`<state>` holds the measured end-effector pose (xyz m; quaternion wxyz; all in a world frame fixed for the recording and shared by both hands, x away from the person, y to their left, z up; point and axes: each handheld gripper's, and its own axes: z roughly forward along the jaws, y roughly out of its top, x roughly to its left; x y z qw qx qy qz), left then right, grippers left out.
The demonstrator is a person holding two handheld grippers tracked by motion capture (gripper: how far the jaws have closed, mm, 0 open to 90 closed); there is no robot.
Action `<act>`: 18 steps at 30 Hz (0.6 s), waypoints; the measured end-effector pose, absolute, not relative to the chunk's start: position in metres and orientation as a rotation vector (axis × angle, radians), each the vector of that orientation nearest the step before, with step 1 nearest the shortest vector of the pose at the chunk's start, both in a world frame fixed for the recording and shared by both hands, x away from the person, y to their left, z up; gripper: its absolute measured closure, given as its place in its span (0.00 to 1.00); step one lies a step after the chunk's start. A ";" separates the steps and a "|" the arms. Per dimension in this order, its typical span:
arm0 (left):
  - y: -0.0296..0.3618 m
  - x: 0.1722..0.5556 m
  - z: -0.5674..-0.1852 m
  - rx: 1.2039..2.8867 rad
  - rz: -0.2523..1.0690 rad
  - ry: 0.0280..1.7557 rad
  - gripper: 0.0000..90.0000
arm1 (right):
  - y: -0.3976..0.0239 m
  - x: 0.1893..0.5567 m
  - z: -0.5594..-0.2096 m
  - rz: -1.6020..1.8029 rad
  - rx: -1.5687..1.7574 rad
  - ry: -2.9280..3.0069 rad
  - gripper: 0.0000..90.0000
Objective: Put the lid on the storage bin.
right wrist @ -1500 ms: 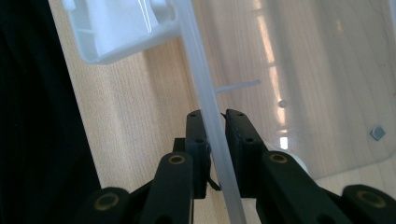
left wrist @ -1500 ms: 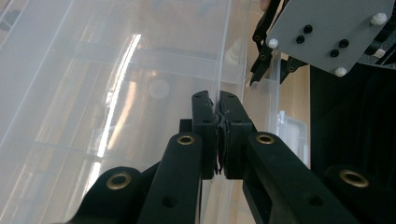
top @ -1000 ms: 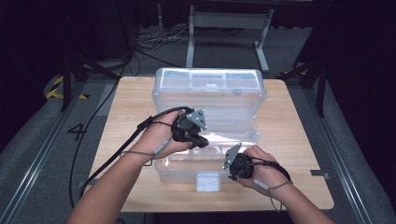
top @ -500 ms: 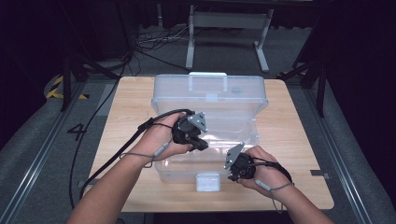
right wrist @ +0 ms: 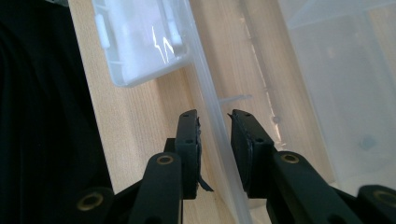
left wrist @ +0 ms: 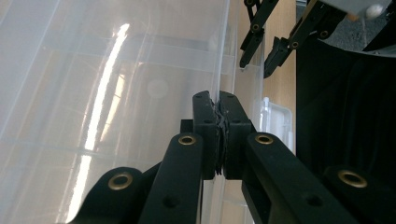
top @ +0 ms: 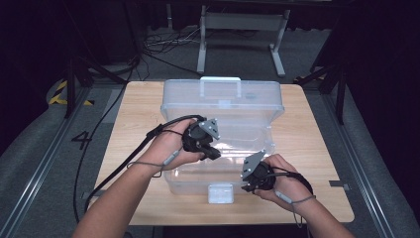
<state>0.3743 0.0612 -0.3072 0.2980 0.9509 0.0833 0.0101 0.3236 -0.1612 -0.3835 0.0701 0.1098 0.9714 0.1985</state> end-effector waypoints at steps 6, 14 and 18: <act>0.061 0.374 -0.307 2.528 0.028 0.220 0.97 | -0.165 0.323 -0.374 0.662 0.325 2.920 0.82; 0.060 0.374 -0.307 2.532 0.028 0.223 0.97 | -0.175 0.320 -0.357 0.736 0.334 2.898 0.85; 0.060 0.374 -0.307 2.532 0.028 0.225 0.97 | -0.180 0.320 -0.349 0.784 0.339 2.882 0.86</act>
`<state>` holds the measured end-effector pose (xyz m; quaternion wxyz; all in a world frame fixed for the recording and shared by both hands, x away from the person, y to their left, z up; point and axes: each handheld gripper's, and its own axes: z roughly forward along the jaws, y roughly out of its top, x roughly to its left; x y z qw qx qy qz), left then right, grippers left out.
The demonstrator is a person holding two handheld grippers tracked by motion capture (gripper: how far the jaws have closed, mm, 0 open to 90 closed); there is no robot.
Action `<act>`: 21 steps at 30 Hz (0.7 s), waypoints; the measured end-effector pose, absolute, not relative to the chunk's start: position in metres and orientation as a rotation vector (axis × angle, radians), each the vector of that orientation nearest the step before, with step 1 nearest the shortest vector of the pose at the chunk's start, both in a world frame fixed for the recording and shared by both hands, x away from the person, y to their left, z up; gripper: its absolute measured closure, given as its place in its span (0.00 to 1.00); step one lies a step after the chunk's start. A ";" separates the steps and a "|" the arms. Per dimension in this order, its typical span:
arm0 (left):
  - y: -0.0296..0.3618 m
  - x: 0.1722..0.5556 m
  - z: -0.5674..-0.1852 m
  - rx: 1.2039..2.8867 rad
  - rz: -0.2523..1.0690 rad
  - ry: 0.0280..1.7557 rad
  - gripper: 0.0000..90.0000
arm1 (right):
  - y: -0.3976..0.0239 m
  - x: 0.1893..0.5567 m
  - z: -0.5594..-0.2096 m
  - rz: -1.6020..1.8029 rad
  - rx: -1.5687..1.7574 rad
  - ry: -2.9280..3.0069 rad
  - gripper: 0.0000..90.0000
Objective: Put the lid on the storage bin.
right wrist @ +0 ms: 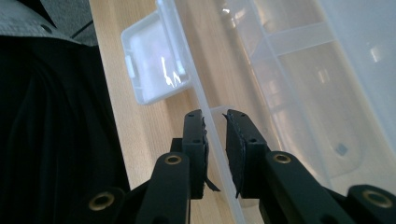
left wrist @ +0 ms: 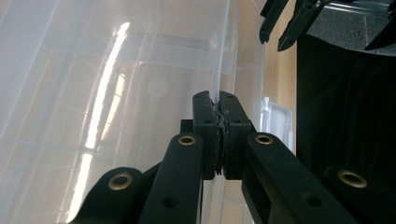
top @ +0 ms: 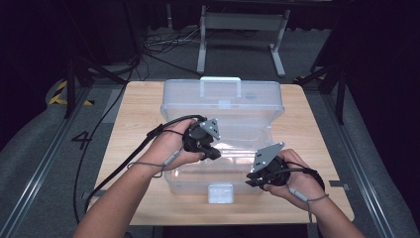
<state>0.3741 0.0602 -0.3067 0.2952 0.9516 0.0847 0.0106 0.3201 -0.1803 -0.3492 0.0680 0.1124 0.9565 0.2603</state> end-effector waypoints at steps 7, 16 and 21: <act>0.060 0.374 -0.307 2.533 0.028 0.224 0.97 | -0.188 0.320 -0.338 0.854 0.360 2.860 0.90; 0.060 0.373 -0.307 2.533 0.032 0.228 0.97 | -0.198 0.321 -0.325 0.926 0.411 2.812 0.93; 0.060 0.373 -0.307 2.533 0.038 0.234 0.97 | -0.205 0.323 -0.318 0.974 0.440 2.765 0.98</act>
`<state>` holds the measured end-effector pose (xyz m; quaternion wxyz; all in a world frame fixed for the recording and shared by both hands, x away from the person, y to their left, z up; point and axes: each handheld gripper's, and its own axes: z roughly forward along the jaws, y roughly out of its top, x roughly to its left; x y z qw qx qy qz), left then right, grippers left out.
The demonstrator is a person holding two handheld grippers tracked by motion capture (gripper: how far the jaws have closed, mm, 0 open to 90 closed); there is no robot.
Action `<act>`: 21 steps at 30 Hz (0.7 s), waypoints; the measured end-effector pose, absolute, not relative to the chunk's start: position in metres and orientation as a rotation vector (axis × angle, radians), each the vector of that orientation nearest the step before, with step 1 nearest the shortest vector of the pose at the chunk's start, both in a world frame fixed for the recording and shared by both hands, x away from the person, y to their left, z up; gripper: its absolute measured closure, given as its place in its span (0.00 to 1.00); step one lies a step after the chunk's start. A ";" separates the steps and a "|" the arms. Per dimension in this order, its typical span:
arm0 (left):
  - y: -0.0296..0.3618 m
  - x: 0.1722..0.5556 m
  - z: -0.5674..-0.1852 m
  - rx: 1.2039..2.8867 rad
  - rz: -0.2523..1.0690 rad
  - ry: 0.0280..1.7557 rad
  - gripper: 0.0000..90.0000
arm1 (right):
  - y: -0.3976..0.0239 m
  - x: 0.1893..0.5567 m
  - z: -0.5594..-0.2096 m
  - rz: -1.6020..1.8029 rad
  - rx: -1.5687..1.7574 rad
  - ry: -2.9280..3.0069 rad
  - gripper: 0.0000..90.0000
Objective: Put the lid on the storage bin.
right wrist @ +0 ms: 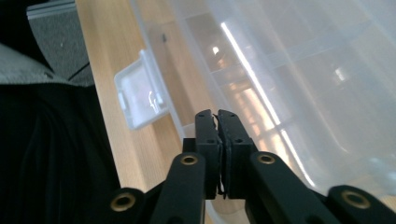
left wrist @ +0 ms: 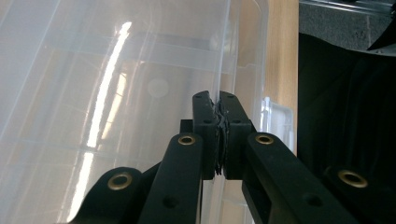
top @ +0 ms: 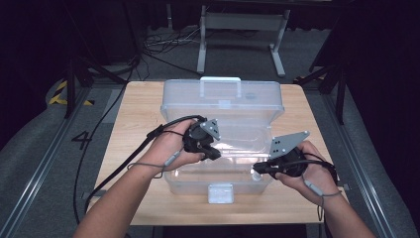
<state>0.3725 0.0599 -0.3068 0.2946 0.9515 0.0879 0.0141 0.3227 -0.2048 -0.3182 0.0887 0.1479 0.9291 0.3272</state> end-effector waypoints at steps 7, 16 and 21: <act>0.060 0.371 -0.307 2.534 0.048 0.241 0.97 | -0.220 0.327 -0.312 1.073 0.535 2.668 1.00; 0.060 0.369 -0.308 2.540 0.059 0.239 0.97 | -0.237 0.332 -0.305 1.157 0.623 2.558 1.00; 0.060 0.367 -0.308 2.541 0.063 0.242 0.97 | -0.251 0.339 -0.299 1.225 0.703 2.470 1.00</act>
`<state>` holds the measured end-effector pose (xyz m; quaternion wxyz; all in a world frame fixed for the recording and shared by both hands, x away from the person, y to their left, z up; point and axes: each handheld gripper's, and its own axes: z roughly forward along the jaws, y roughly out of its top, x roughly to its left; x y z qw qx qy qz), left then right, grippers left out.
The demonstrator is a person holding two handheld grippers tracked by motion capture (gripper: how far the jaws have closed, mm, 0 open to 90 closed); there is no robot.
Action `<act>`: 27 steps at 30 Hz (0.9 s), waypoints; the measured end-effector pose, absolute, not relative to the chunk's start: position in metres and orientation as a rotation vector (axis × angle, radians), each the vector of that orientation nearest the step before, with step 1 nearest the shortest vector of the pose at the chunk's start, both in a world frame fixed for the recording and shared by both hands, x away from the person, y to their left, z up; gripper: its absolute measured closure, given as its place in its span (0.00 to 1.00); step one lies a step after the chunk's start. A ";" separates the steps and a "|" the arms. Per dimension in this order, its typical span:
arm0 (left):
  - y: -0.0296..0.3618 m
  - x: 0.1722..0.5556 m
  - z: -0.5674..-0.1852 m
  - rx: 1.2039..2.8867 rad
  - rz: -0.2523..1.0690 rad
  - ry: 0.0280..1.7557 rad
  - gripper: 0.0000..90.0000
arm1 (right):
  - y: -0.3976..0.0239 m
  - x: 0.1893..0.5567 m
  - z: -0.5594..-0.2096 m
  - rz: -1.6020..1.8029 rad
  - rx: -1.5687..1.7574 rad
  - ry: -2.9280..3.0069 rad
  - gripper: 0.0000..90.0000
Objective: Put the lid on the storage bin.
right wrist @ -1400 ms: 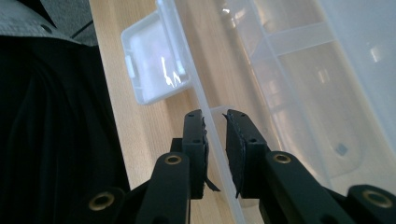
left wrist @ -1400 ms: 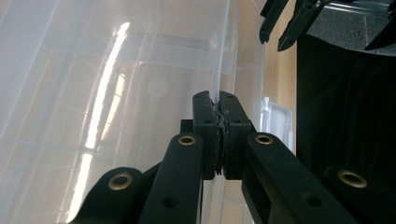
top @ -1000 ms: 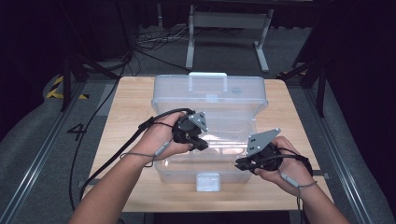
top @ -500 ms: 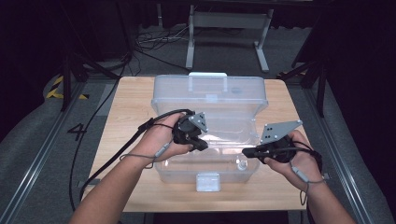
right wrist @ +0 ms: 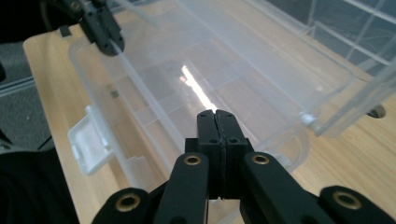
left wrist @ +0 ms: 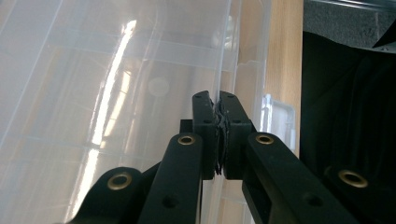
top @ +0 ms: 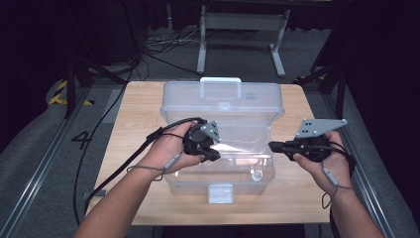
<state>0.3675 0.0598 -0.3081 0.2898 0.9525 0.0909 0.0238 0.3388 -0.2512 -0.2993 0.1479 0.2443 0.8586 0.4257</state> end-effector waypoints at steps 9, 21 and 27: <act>0.061 0.365 -0.310 2.541 0.074 0.239 0.97 | -0.264 0.345 -0.300 1.367 0.788 2.324 1.00; 0.060 0.361 -0.312 2.552 0.081 0.232 0.97 | -0.267 0.353 -0.304 1.449 0.846 2.269 1.00; 0.060 0.358 -0.315 2.555 0.080 0.229 0.97 | -0.269 0.357 -0.304 1.502 0.877 2.234 1.00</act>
